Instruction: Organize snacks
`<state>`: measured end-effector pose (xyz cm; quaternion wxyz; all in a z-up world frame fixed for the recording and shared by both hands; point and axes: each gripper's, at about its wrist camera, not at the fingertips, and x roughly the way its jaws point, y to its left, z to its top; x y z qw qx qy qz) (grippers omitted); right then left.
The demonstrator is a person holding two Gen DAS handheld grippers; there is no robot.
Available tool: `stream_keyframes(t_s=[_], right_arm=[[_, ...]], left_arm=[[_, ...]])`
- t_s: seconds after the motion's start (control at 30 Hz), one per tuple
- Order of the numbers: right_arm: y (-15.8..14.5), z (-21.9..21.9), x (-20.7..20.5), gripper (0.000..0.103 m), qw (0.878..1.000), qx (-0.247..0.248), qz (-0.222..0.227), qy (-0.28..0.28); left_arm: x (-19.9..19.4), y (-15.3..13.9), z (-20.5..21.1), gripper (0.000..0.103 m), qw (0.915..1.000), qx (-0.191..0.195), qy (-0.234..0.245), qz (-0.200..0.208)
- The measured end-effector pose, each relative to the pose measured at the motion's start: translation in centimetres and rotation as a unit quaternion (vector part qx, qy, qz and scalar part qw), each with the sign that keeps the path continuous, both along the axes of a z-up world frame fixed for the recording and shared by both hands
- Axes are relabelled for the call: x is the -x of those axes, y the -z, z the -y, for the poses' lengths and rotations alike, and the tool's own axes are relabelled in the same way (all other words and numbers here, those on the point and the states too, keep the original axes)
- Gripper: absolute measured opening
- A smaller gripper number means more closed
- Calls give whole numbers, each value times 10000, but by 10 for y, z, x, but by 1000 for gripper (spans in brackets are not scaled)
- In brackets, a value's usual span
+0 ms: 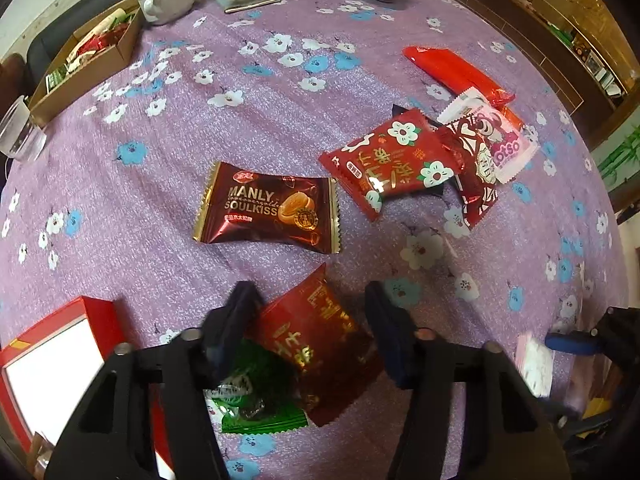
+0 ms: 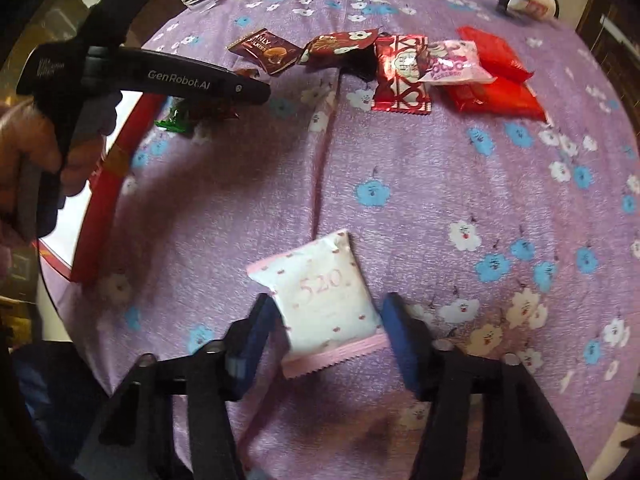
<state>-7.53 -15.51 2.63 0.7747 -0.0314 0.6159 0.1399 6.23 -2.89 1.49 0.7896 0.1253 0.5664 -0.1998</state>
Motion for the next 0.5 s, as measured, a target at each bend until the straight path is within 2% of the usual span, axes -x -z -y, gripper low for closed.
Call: stream_keyframes(t_s=[0.03, 0.17, 0.23, 0.5], right_arm=[[-1, 3, 1, 45, 10000, -18, 14, 59], [-2, 9, 6, 44, 9998, -117, 21, 175], [-4, 15, 7, 44, 9996, -143, 63, 253], [-17, 62, 1, 44, 9906, -915, 14, 1020]], left_arm=[[-1, -1, -1, 32, 10000, 66, -2, -13], [-3, -3, -2, 15, 9996, 254, -10, -117], [-4, -3, -3, 3, 9994, 306, 25, -151], [8, -7, -27, 1, 9950, 860, -226, -455]])
